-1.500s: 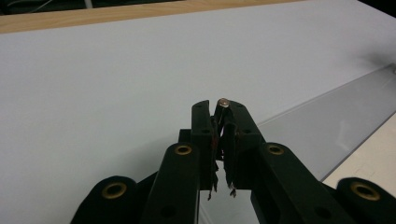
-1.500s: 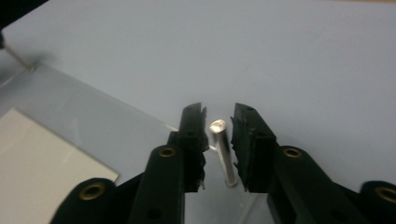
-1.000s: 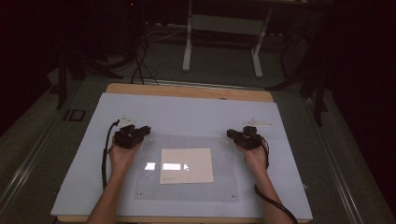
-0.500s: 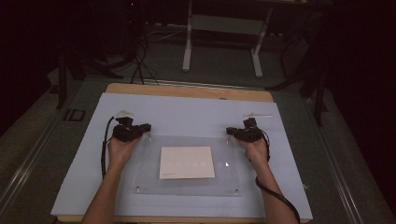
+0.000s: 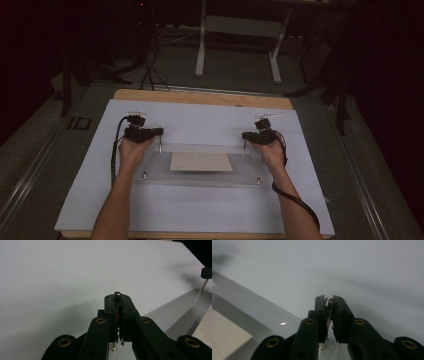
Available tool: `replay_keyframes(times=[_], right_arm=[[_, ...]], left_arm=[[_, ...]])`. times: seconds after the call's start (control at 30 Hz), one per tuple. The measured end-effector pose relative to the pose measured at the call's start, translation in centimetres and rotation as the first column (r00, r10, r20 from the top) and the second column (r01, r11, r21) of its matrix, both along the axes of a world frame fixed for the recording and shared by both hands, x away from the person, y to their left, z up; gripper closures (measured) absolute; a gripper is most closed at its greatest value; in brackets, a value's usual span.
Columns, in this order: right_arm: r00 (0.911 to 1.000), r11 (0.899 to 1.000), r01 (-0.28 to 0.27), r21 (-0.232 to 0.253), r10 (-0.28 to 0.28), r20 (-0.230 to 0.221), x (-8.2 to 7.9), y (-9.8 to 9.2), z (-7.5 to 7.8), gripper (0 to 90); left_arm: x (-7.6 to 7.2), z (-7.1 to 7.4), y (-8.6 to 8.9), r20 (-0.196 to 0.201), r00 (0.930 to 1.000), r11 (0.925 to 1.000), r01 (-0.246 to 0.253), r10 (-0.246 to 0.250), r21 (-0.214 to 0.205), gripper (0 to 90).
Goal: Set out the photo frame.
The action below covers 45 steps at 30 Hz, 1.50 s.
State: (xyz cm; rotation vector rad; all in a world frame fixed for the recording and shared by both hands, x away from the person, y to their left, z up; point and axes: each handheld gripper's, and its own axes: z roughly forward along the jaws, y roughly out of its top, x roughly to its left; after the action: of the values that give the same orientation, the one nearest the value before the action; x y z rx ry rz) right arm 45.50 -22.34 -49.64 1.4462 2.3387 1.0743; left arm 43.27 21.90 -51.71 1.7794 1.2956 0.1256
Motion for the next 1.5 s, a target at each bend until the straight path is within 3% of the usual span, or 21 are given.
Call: replay_keyframes(times=[0.07, 0.1, 0.17, 0.43, 0.6, 0.8, 0.83, 0.9, 0.93, 0.97, 1.0, 1.13, 1.27, 1.3, 1.47, 1.5], right_arm=[[0.9999, 1.0, 0.005, -0.024, -0.005, 0.009, -0.1, 0.1, 0.2, 75.6], [0.9993, 0.999, 0.011, -0.036, -0.009, 0.037, -0.5, -0.1, 1.0, 71.6], [0.9983, 0.999, 0.011, -0.033, -0.01, 0.058, -1.0, -0.3, 1.8, 69.4], [0.9876, 0.995, -0.1, 0.002, 0.099, 0.121, -3.9, -0.2, 5.0, 68.1], [0.9809, 0.989, -0.149, 0.019, 0.145, 0.13, -5.1, 0.2, 6.0, 70.4], [0.9651, 0.967, -0.244, 0.074, 0.235, 0.116, -7.1, 0.9, 7.0, 74.3], [0.9651, 0.967, -0.244, 0.074, 0.235, 0.116, -7.1, 0.9, 7.0, 74.3], [0.9549, 0.957, -0.28, 0.075, 0.269, 0.126, -8.2, 1.3, 7.6, 74.4], [0.9549, 0.957, -0.28, 0.075, 0.269, 0.126, -8.2, 1.3, 7.6, 74.4], [0.9472, 0.95, -0.303, 0.08, 0.292, 0.134, -8.9, 1.5, 8.1, 74.2], [0.9472, 0.95, -0.303, 0.08, 0.292, 0.134, -8.9, 1.5, 8.1, 74.2], [0.9313, 0.933, -0.349, 0.088, 0.335, 0.144, -10.4, 2.0, 9.3, 74.2], [0.9229, 0.926, -0.368, 0.08, 0.353, 0.154, -11.4, 2.4, 9.8, 74.2], [0.9149, 0.92, -0.384, 0.076, 0.368, 0.165, -12.1, 2.6, 10.2, 74.6], [0.9027, 0.913, -0.404, 0.058, 0.388, 0.185, -13.4, 2.9, 10.7, 78.3], [0.894, 0.907, -0.418, 0.049, 0.401, 0.2, -14.1, 3.1, 10.9, 81.4]], left_arm=[[0.1, 0.0, 0.0, -0.006, 1.0, 0.9999, -0.007, 0.007, -0.008, 86.1], [0.1, -0.1, -0.1, -0.005, 0.9999, 0.9999, -0.009, 0.009, -0.007, 86.2], [0.1, -0.1, 0.0, -0.008, 0.9999, 0.9998, -0.013, 0.013, -0.012, 86.2], [0.2, -0.2, 0.0, -0.013, 0.9998, 0.9997, -0.016, 0.016, -0.019, 86.1], [0.2, -0.2, 0.0, -0.013, 0.9998, 0.9997, -0.013, 0.013, -0.021, 86.1], [0.3, -0.2, 0.1, -0.017, 0.9998, 0.9997, -0.012, 0.012, -0.021, 86.1], [0.3, -0.2, 0.1, -0.019, 0.9997, 0.9996, -0.014, 0.014, -0.026, 86.1], [0.3, -0.2, 0.1, -0.02, 0.9997, 0.9995, -0.012, 0.011, -0.028, 86.1], [0.3, -0.2, 0.1, -0.02, 0.9997, 0.9995, -0.012, 0.011, -0.028, 86.1], [0.4, -0.2, 0.1, -0.022, 0.9997, 0.9995, -0.012, 0.011, -0.029, 86.0], [0.4, -0.2, 0.1, -0.022, 0.9997, 0.9995, -0.012, 0.011, -0.029, 86.1], [0.4, -0.3, 0.1, -0.022, 0.9997, 0.9993, -0.013, 0.012, -0.035, 86.0], [0.4, -0.3, 0.2, -0.023, 0.9996, 0.9991, -0.016, 0.015, -0.04, 86.0], [0.4, -0.3, 0.2, -0.025, 0.9996, 0.999, -0.016, 0.015, -0.042, 86.0], [0.5, -0.4, 0.1, -0.026, 0.9995, 0.9988, -0.019, 0.018, -0.046, 86.1], [0.5, -0.4, 0.2, -0.026, 0.9995, 0.9988, -0.017, 0.016, -0.046, 86.1]])
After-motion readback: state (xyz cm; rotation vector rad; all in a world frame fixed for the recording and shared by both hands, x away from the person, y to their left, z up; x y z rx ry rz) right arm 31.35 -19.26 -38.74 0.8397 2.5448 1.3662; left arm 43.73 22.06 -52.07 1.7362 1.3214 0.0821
